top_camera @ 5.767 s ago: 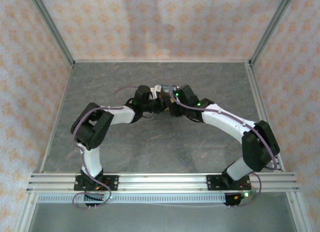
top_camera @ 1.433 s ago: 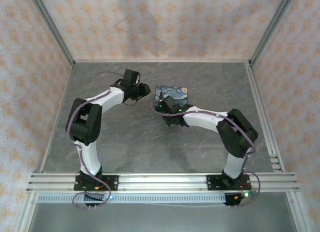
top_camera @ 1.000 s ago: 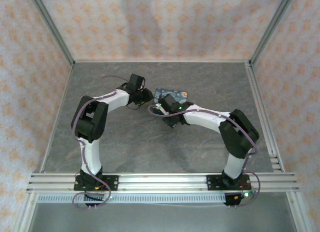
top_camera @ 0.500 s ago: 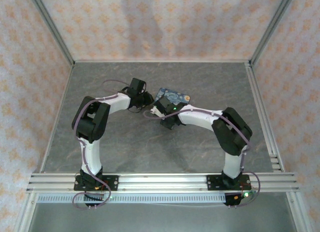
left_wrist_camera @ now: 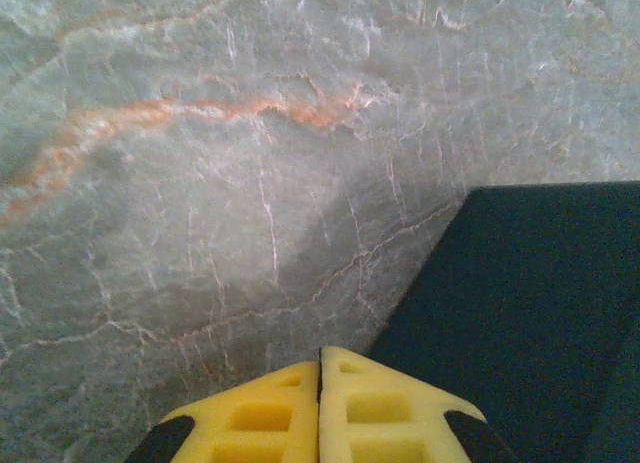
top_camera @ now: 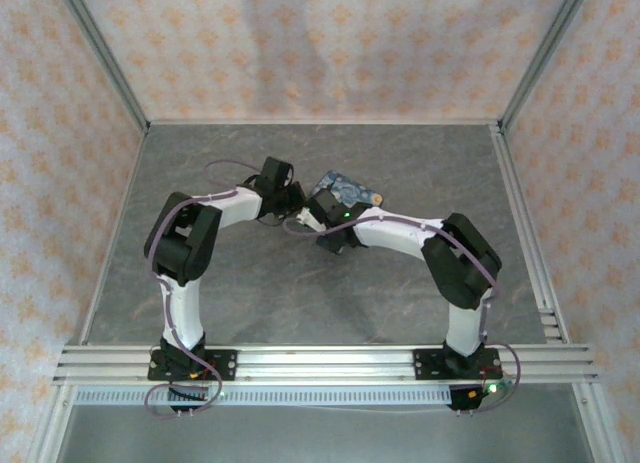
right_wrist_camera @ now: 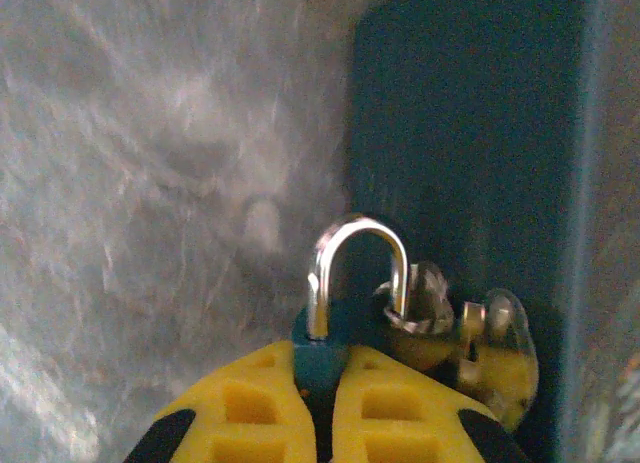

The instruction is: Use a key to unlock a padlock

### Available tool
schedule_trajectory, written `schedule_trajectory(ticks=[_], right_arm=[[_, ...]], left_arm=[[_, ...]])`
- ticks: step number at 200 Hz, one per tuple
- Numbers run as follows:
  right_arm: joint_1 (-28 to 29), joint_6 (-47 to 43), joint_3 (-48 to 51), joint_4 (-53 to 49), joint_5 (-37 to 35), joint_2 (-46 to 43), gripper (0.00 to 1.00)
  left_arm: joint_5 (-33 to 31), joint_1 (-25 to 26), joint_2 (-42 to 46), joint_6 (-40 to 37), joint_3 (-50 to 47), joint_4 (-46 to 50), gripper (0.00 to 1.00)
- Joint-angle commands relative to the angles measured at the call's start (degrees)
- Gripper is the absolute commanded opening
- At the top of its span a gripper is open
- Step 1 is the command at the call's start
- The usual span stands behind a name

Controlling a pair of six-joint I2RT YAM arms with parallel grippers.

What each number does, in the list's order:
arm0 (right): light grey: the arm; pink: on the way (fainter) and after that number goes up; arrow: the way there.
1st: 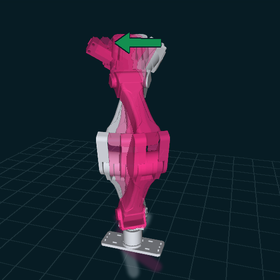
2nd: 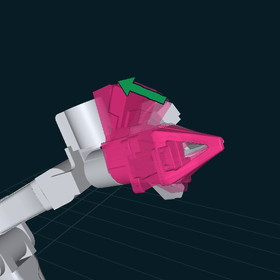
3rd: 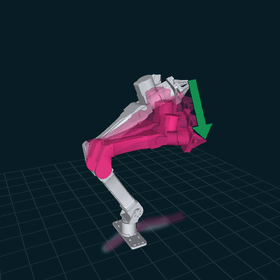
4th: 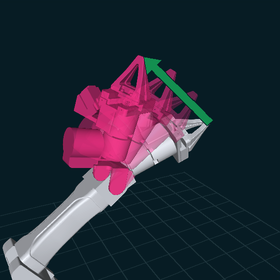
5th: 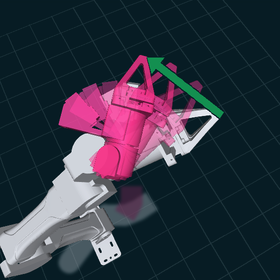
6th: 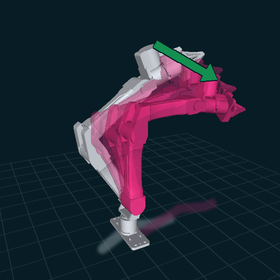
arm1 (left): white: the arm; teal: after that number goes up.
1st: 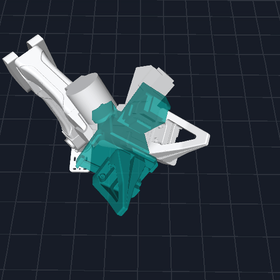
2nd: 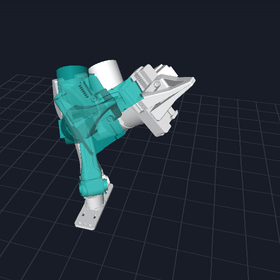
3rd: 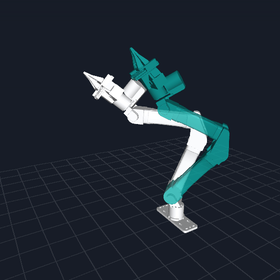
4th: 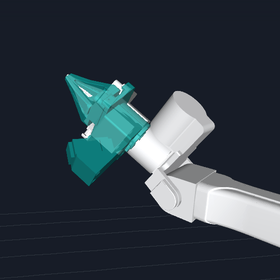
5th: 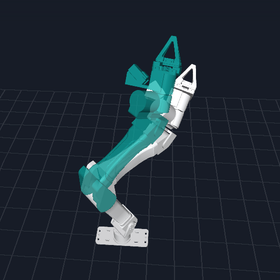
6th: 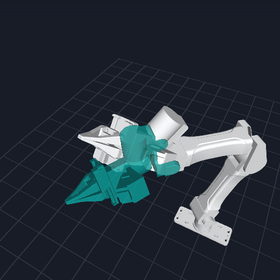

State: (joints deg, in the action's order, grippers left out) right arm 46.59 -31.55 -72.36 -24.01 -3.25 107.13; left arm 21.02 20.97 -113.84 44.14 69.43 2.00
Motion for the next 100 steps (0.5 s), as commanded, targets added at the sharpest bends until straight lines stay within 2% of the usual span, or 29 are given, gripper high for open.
schedule_trajectory(ticks=[1, 16, 56, 100], right_arm=[[1.0, -0.7, -3.2, 7.6, 3.2, 0.1, 0.00], [0.5, 1.7, -3.0, 6.6, 5.6, -0.5, 0.00], [1.1, 4.3, 1.1, 4.8, 3.3, -3.6, 0.00], [1.1, 10.3, 10.4, 3.6, 1.2, -8.9, 0.00]], left_arm=[[2.3, 2.7, -0.3, 0.4, -1.2, -0.9, 0.08], [1.8, 2.8, 0.1, 0.3, -1.7, -1.2, 0.08], [1.2, 2.6, 0.1, 0.0, -0.8, -0.2, 0.08], [0.3, 2.3, 1.0, 0.4, -0.3, 0.0, 0.08]])
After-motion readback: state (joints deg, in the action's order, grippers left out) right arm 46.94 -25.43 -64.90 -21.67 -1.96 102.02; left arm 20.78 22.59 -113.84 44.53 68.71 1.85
